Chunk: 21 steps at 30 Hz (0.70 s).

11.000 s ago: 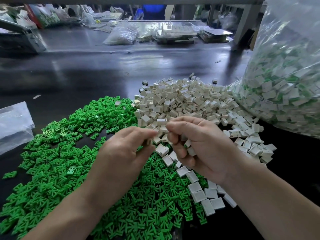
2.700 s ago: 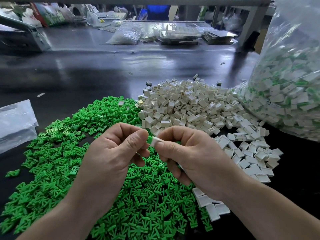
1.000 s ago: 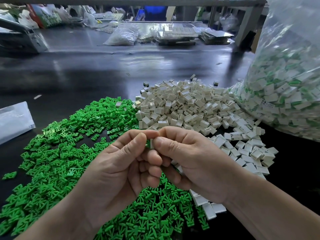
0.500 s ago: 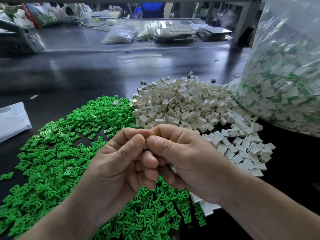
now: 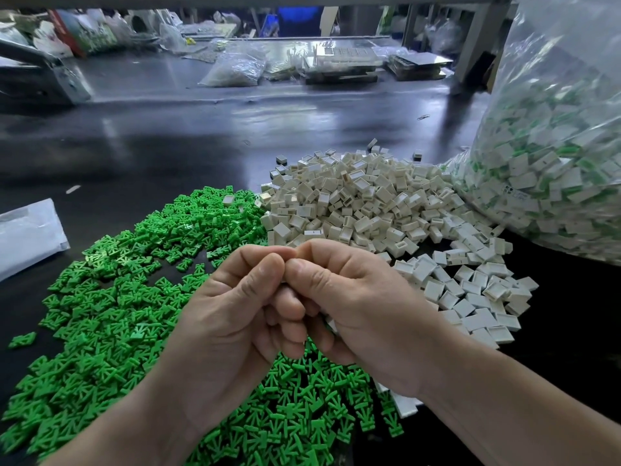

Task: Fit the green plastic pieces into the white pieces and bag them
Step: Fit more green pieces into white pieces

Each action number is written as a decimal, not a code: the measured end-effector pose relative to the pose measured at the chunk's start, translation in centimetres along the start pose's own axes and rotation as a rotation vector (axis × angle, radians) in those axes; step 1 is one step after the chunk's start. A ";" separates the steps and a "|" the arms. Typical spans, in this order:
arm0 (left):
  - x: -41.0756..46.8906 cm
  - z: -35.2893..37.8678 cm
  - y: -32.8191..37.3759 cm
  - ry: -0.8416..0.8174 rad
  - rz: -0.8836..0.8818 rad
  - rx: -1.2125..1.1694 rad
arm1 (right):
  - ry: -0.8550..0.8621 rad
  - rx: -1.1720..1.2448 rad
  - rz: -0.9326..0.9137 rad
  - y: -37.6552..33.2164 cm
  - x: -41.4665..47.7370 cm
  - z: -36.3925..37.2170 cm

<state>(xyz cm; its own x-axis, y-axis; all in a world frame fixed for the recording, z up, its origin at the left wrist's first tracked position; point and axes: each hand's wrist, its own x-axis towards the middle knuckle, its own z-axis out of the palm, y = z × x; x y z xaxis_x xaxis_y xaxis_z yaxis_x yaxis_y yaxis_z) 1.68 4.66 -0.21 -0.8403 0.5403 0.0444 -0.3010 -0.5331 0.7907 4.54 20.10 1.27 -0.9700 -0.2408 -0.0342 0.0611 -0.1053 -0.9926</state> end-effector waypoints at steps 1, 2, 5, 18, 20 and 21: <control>0.1 0.1 0.0 0.006 0.007 0.004 | -0.007 0.010 0.003 -0.1 0.1 0.0; 0.2 0.2 0.0 0.014 0.016 0.016 | -0.014 0.029 0.008 -0.2 0.1 0.0; 0.4 0.2 0.1 0.055 0.038 0.093 | -0.016 0.063 0.017 -0.1 0.2 -0.3; 1.4 -2.3 -0.6 0.099 0.301 1.822 | -0.112 0.775 0.019 -0.6 1.1 -2.5; 1.5 -2.4 -1.2 -0.010 0.171 1.970 | -0.037 0.748 0.044 -0.7 1.3 -2.9; 1.6 -2.4 -1.3 -0.058 0.170 2.026 | 0.004 0.741 0.063 -0.7 1.3 -3.0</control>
<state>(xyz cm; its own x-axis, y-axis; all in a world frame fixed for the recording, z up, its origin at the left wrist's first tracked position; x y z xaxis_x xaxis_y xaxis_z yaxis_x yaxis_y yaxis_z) -0.35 4.57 -2.63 -0.7749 0.6115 0.1600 0.6320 0.7528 0.1842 2.50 22.79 1.59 -0.9601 -0.2645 -0.0906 0.2583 -0.7152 -0.6495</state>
